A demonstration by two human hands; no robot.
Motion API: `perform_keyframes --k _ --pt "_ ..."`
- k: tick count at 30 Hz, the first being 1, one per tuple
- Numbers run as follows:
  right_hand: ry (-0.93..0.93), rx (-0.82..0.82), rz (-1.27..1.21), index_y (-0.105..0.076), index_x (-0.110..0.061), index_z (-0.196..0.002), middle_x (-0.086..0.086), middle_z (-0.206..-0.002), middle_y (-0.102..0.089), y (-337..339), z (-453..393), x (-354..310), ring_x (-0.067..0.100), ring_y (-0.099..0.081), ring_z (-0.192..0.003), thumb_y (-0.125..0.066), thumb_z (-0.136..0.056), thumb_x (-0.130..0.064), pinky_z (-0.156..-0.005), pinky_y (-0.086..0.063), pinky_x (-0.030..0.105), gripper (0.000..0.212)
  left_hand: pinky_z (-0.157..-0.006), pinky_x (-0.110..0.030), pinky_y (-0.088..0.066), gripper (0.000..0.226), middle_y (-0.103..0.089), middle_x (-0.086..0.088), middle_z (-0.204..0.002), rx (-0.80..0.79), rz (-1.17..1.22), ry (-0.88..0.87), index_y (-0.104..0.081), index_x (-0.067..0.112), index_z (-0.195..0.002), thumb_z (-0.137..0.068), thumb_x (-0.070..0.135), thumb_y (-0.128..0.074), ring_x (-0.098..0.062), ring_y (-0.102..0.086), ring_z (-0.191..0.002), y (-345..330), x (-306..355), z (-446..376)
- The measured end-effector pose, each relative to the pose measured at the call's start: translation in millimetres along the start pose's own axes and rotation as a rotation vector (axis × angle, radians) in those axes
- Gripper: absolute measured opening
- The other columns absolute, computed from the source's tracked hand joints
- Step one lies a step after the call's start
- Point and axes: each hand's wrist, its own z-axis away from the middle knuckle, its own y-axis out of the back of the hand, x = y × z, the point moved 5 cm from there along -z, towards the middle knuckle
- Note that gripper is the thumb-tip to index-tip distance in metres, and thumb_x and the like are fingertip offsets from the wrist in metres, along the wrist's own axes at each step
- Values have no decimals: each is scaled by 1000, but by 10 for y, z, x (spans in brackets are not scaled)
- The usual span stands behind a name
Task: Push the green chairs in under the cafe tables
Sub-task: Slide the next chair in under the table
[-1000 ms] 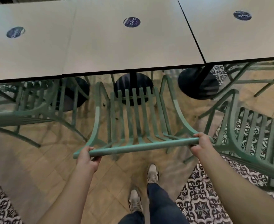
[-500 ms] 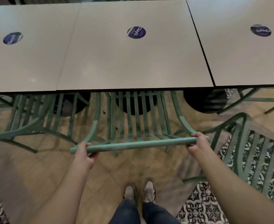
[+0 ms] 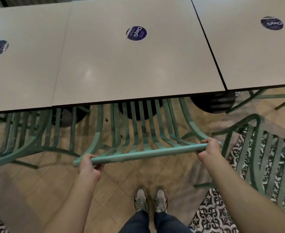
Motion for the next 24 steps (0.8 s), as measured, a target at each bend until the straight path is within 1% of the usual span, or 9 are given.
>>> perform_keyframes --k 4,7,10,12,15,17,20,22,24 --pt "3 -5 11 -48 -9 -127 11 -112 -54 16 22 -11 20 -61 -94 -48 -80 3 -75 -54 39 49 -82 -36 -51 43 -54 -13 -96 -2 -20 -31 -45 4 -130 -88 4 -50 -29 -56 -108 9 4 -19" --pt "-2 -23 32 -49 -10 -125 11 -116 -54 24 28 1 20 -61 -97 -49 -82 1 -92 -52 44 44 -83 -38 -53 52 -56 -14 -117 -11 40 -50 -41 9 -137 -90 16 -60 -29 -58 -112 30 8 -30" --pt "19 -35 35 -51 -9 -110 11 -114 -54 23 58 10 24 -59 -103 -54 -86 -5 -95 -50 45 25 -86 -41 -56 66 -55 -14 -123 -53 108 -61 -41 14 -138 -84 41 -69 -30 -60 -106 73 -27 -83" --pt "52 -35 43 -48 -13 -120 12 -112 -53 31 91 37 29 -57 -106 -60 -86 -15 -95 -50 46 37 -86 -44 -55 73 -53 -14 -123 -77 128 -67 -43 16 -137 -80 55 -68 -32 -59 -102 122 -26 -125" --pt "64 -40 47 -41 -18 -135 12 -117 -53 53 106 108 29 -58 -103 -66 -83 -20 -91 -53 45 58 -86 -47 -54 60 -52 -15 -125 -98 166 -66 -44 16 -136 -87 45 -63 -35 -58 -97 186 62 -130" --pt "55 -49 50 -42 -15 -134 13 -117 -52 47 140 119 29 -57 -105 -64 -85 -13 -92 -53 43 54 -88 -48 -54 47 -51 -17 -126 -102 149 -36 -45 13 -131 -90 30 -61 -36 -58 -104 190 109 -90" --pt "31 -51 68 -44 -12 -128 15 -120 -51 37 142 130 31 -56 -108 -60 -85 -7 -94 -52 44 46 -92 -49 -51 31 -50 -19 -129 -89 99 -14 -44 9 -118 -93 22 -56 -37 -56 -112 165 149 -81" --pt "36 -60 89 -45 -12 -120 15 -121 -51 36 149 120 31 -55 -109 -60 -86 -8 -95 -51 44 38 -89 -47 -52 34 -50 -19 -131 -94 85 -6 -45 9 -122 -93 22 -56 -36 -56 -111 151 150 -73" --pt "46 -80 85 -45 -14 -125 14 -123 -51 47 160 109 30 -55 -111 -62 -87 -12 -96 -50 44 42 -81 -45 -54 45 -51 -18 -131 -117 96 -18 -44 10 -131 -92 28 -59 -35 -58 -104 177 142 -75"
